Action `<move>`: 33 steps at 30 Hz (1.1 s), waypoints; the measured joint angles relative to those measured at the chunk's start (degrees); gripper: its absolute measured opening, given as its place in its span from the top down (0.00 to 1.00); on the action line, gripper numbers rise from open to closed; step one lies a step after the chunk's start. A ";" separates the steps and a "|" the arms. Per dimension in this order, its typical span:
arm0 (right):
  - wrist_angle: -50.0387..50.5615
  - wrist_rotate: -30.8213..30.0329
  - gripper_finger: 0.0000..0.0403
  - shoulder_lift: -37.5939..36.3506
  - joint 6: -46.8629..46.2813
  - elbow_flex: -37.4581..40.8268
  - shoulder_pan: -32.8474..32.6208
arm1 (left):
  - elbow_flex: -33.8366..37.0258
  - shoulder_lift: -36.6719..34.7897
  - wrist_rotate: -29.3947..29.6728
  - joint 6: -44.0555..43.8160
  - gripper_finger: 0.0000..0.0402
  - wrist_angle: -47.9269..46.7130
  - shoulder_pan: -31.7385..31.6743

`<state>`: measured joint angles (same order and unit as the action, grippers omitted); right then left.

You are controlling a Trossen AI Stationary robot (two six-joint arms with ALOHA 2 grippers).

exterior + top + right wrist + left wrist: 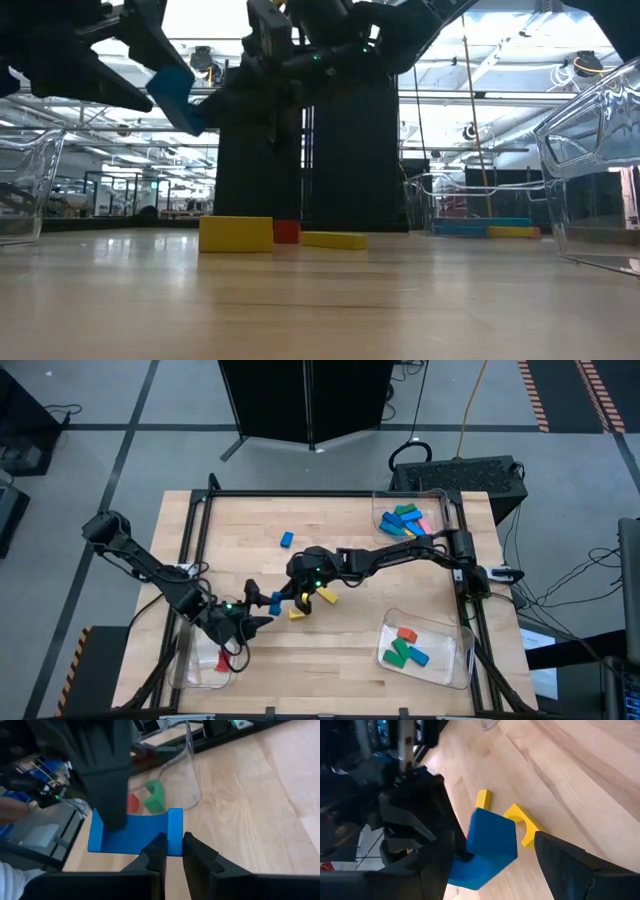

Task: Sort blocks by size
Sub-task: Put the blue arch block into the bottom left transparent bin

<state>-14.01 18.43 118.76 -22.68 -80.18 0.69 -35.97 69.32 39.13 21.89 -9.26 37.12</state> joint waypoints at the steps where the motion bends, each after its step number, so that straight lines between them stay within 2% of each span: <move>1: -0.37 0.02 0.89 0.00 -0.20 0.00 0.00 | 0.00 0.00 0.00 0.22 0.32 0.08 0.00; 10: -2.06 0.03 0.89 0.00 -0.59 0.00 0.00 | 0.00 -0.02 0.02 3.77 0.34 3.33 -0.04; 13: -2.15 0.03 0.89 0.00 -0.69 0.00 0.02 | 0.00 -0.02 0.04 5.07 0.40 4.05 -0.04; 20: -2.13 -0.02 0.89 0.00 -0.69 0.00 0.04 | 0.00 -0.02 -0.19 5.58 0.62 4.40 -0.51; 23: -2.10 -0.02 0.89 0.00 -0.65 0.00 0.07 | 0.00 -0.02 -1.29 5.48 0.67 4.18 -1.02; 33: -2.14 -0.06 0.89 0.00 -0.59 0.00 0.04 | 0.00 -0.02 -2.42 5.42 0.67 4.42 -1.64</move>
<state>-16.15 18.37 118.76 -23.27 -80.18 0.73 -35.97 69.30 36.72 27.30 -4.84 35.48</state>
